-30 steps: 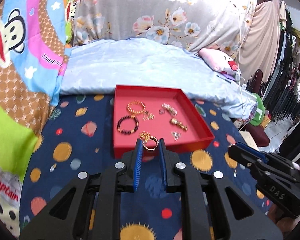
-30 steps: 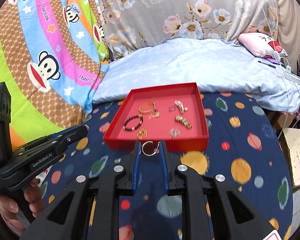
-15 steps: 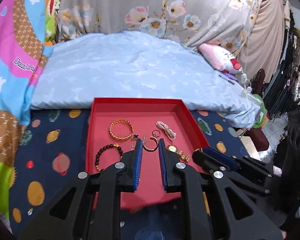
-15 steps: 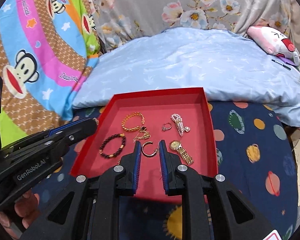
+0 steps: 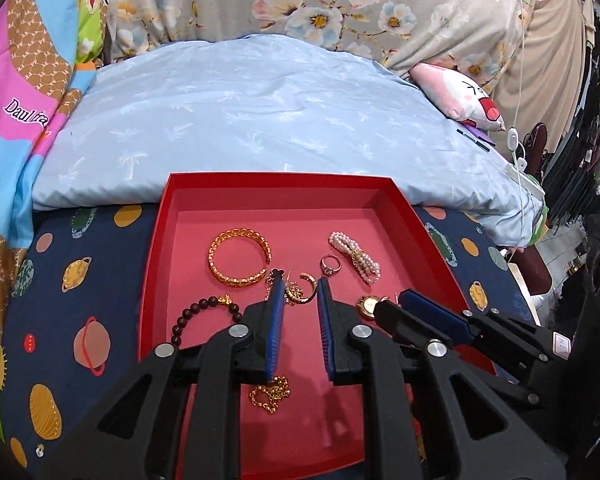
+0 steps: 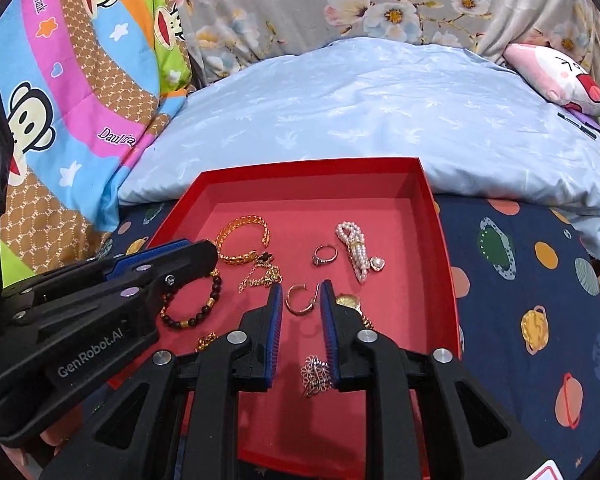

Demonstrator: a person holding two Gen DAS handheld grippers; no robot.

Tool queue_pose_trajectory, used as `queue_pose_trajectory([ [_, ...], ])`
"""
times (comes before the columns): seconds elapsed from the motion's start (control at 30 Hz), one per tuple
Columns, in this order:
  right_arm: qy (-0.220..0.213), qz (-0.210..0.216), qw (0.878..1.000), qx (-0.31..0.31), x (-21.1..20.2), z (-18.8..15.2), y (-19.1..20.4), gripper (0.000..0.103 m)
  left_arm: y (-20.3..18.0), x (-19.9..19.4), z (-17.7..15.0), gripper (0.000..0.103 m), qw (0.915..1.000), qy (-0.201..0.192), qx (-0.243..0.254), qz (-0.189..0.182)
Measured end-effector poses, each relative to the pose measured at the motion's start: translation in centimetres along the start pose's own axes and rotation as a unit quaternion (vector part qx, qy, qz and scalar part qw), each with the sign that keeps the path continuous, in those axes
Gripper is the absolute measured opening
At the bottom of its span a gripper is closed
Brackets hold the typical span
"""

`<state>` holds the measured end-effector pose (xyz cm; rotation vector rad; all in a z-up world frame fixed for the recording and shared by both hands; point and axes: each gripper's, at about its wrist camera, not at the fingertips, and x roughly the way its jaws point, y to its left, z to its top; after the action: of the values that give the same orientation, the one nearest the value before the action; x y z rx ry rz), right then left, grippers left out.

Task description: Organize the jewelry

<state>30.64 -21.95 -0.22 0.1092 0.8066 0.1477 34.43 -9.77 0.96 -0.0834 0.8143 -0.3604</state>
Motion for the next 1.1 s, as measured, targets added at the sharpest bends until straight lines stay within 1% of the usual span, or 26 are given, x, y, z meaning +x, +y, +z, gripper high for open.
queue_pose_trajectory([
  [0.03,-0.002,0.0,1.0,0.002,-0.1,0.1,-0.1,0.021,0.0,0.0,0.0,0.019,1.0,-0.001,0.001,0.003],
  [0.1,-0.006,0.001,1.0,0.007,-0.3,0.2,-0.2,0.021,0.1,-0.1,0.2,0.027,1.0,-0.006,0.002,0.007],
  [0.13,-0.009,0.0,1.0,0.009,-0.6,0.3,-0.3,0.021,0.1,-0.5,0.2,0.028,0.9999,-0.011,0.002,0.008],
  [0.3,-0.026,-0.009,1.0,0.006,-2.8,0.1,0.1,0.023,-0.1,-2.4,0.1,0.028,0.9994,-0.026,0.007,0.022],
  [0.37,-0.032,-0.014,0.999,0.004,-4.3,-0.5,0.6,0.029,-0.3,-3.5,-0.3,0.028,0.999,-0.031,0.011,0.03],
  [0.53,-0.038,-0.026,0.999,-0.001,-7.2,-2.5,1.8,0.035,-1.1,-6.6,-1.8,0.028,0.9976,-0.04,0.025,0.052],
  [0.7,-0.032,-0.026,0.999,0.0,-9.4,-4.8,2.9,0.036,-1.4,-9.1,-3.8,0.028,0.9973,-0.039,0.025,0.057],
  [0.8,-0.031,-0.025,0.999,0.004,-10.7,-6.0,3.3,0.036,-1.2,-10.4,-5.2,0.028,0.9977,-0.033,0.018,0.057],
  [1.1,-0.029,-0.017,0.999,0.02,-13.2,-8.5,4.3,0.036,-0.8,-12.4,-8.2,0.028,0.9979,-0.021,0.009,0.061],
])
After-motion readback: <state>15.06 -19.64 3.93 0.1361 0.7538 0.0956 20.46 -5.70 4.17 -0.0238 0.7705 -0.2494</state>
